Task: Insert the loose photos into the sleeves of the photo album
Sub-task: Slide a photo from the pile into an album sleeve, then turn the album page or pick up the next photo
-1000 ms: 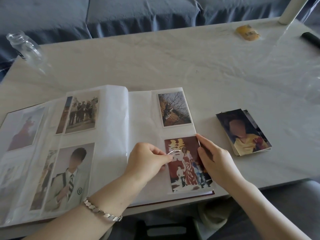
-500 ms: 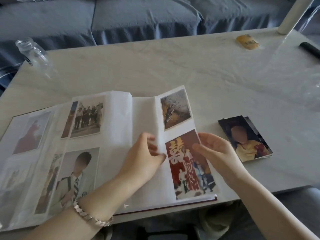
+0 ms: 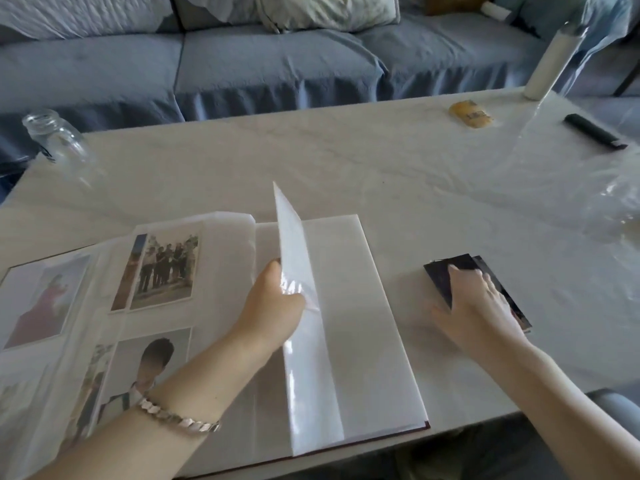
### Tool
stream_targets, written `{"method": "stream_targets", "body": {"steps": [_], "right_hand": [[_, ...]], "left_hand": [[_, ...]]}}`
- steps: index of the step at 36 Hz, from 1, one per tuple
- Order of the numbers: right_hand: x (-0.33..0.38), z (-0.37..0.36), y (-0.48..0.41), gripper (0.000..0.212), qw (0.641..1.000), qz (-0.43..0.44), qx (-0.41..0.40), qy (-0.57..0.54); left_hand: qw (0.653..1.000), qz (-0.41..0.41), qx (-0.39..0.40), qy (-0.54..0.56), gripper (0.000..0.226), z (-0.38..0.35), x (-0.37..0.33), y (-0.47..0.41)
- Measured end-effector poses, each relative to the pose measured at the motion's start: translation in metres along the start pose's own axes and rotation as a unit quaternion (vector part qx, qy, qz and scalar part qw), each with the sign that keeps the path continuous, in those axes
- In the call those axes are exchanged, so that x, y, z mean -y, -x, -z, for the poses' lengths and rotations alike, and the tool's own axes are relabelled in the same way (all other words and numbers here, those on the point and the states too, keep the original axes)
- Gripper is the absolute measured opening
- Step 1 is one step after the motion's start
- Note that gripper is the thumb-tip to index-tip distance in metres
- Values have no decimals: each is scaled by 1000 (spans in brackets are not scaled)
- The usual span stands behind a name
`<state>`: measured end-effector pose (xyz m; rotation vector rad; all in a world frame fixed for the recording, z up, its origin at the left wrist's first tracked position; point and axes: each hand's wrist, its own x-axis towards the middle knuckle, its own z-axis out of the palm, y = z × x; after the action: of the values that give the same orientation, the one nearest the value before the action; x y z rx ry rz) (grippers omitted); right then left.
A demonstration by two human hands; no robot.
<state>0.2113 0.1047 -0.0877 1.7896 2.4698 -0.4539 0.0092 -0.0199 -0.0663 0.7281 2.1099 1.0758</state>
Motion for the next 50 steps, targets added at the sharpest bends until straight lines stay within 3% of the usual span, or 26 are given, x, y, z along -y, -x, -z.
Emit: {"method": "stream_targets", "body": {"steps": [4, 8, 11, 13, 15, 17, 20, 22, 26, 29, 34, 36, 38, 40, 42, 44, 46, 50], "right_hand": [[-15, -12, -2, 43, 992, 20, -8, 126], [-11, -8, 0, 24, 987, 25, -20, 157], [-10, -4, 1, 27, 989, 1, -13, 149], [-6, 0, 4, 30, 988, 4, -78, 130], [-3, 1, 8, 22, 976, 60, -202, 50], [7, 0, 12, 27, 925, 172, -336, -45], [38, 1, 22, 31, 873, 291, -370, -125], [66, -1, 30, 29, 861, 333, -355, -151], [119, -18, 41, 31, 846, 414, -286, -179], [147, -32, 48, 32, 843, 458, -219, -177], [165, -37, 54, 17, 850, 488, -128, -152], [165, -34, 53, 17, 852, 496, -91, -141], [165, -32, 52, 25, 849, 497, -67, -168], [163, -28, 50, 30, 856, 465, -77, -212], [160, -21, 47, 36, 893, 371, -85, -239], [155, -15, 42, 48, 928, 268, -12, -259], [152, -14, 33, 53, 938, 205, 52, -276], [153, -12, 20, 25, 928, 174, 84, -317]], "left_hand": [[1000, 13, 5, 0, 24, 5, 4, -1], [999, 29, 12, 30, 28, 10, 9, -2], [999, 26, 13, 42, 27, 11, 11, -3], [999, 14, 5, 29, 26, 12, 10, -3], [1000, -3, -5, 22, 32, 15, 10, -3], [999, -21, -2, 42, 56, 20, 10, -2], [996, -84, -13, 42, 91, 29, 10, 3], [992, -108, -6, 65, 78, 38, 16, 3], [981, -22, 13, 192, 29, 52, 25, 4], [953, 27, 56, 296, 41, 60, 26, 5], [957, 50, 62, 278, 82, 74, 33, 1], [965, 39, 52, 256, 70, 76, 33, 3], [980, 14, -3, 200, 33, 77, 36, 3], [984, 13, -52, 171, 5, 77, 40, 1], [984, 24, -53, 169, 7, 80, 41, -1], [987, 22, -47, 151, 6, 86, 39, -2], [989, 13, -34, 141, 7, 92, 36, -2], [992, 19, -26, 124, 5, 102, 34, -3]]}}
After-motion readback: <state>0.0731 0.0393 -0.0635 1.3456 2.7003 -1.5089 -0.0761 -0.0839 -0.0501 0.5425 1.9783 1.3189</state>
